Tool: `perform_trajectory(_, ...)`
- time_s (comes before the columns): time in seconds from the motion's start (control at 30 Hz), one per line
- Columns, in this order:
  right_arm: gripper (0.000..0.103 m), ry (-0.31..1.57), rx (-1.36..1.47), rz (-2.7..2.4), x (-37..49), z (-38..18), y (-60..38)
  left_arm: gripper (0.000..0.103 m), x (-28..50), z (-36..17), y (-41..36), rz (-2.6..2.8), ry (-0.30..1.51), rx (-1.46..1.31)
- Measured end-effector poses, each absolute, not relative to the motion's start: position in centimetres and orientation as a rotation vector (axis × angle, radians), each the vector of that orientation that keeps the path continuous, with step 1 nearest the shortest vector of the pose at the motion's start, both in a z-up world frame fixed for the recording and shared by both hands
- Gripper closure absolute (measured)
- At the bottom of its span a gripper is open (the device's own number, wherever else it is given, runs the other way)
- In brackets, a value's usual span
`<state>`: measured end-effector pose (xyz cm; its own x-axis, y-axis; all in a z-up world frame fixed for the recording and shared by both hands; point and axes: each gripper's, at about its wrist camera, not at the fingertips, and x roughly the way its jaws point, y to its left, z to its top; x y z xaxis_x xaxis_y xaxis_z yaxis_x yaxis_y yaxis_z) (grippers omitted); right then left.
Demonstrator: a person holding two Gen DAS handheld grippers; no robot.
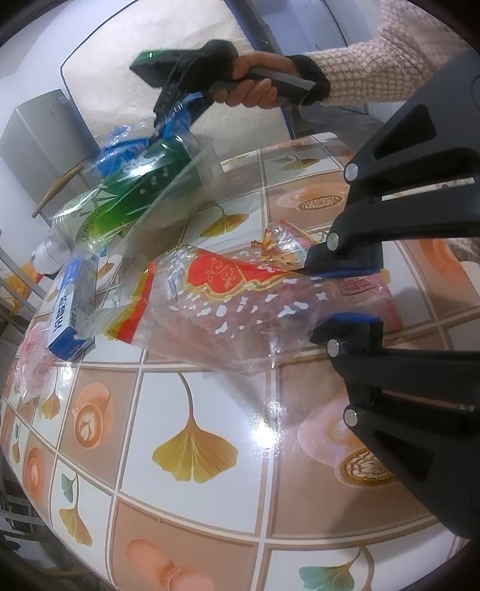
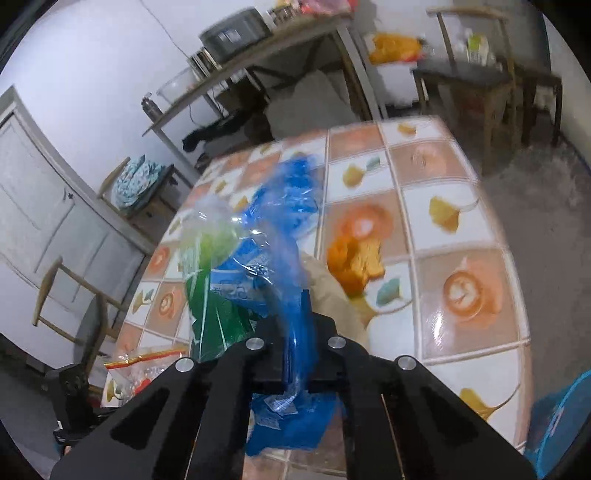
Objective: Collect trash
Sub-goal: 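Grasp the blue-and-white plastic bag with the right tool and lift it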
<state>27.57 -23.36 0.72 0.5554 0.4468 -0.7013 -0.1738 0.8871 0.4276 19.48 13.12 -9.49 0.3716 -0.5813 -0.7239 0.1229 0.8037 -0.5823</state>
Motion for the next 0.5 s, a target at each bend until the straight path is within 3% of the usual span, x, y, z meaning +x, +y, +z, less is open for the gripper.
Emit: perform_trajectory(0.5, 0.099, 0.704, 0.454, 0.430, 24.7, 6.7, -26.4, 0.090, 19.2, -9.3, 13.1, -0.465, 1.102, -0.470)
